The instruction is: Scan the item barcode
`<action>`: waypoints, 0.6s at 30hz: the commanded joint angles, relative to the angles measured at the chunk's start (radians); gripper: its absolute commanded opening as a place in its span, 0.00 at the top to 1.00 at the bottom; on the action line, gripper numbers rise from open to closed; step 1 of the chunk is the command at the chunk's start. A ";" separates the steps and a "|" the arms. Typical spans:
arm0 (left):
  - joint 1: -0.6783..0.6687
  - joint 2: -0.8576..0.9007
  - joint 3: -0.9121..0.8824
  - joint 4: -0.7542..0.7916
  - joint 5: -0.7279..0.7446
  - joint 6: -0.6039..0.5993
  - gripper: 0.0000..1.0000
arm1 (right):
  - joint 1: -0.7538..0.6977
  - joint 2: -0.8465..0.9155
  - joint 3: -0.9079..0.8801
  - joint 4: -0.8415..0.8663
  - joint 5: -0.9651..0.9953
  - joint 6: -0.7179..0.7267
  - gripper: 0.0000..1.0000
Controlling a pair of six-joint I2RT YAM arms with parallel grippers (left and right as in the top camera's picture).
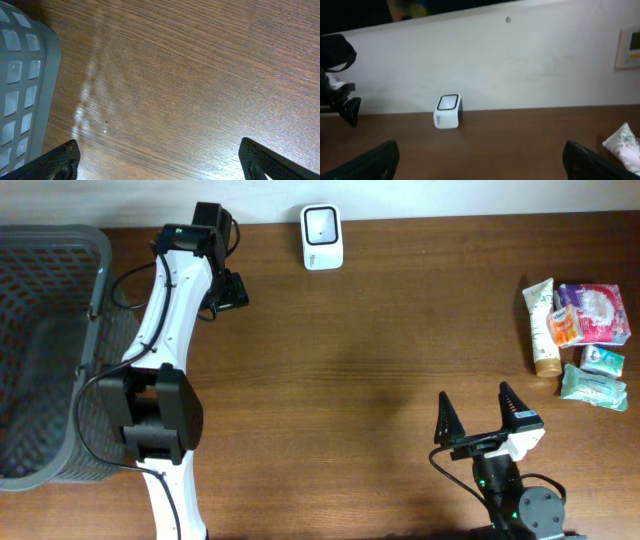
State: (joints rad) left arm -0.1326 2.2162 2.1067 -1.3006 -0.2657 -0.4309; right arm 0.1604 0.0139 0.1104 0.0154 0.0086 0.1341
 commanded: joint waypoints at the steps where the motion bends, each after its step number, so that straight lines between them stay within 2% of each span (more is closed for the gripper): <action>1: -0.003 -0.004 0.016 -0.002 -0.007 -0.001 0.01 | -0.005 -0.011 -0.027 0.051 -0.005 -0.031 0.01; 10: -0.003 -0.004 0.016 -0.002 -0.007 -0.001 0.01 | -0.012 -0.011 -0.105 0.195 0.003 -0.054 0.01; 16: -0.003 -0.004 0.016 -0.002 -0.007 -0.001 0.01 | -0.012 -0.011 -0.105 0.178 0.003 -0.095 0.01; 18: 0.005 -0.004 0.016 -0.002 -0.007 -0.001 0.01 | -0.012 -0.011 -0.105 0.084 0.011 -0.101 0.01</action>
State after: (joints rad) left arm -0.1322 2.2162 2.1067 -1.3006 -0.2657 -0.4305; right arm 0.1570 0.0124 0.0166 0.1677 0.0093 0.0486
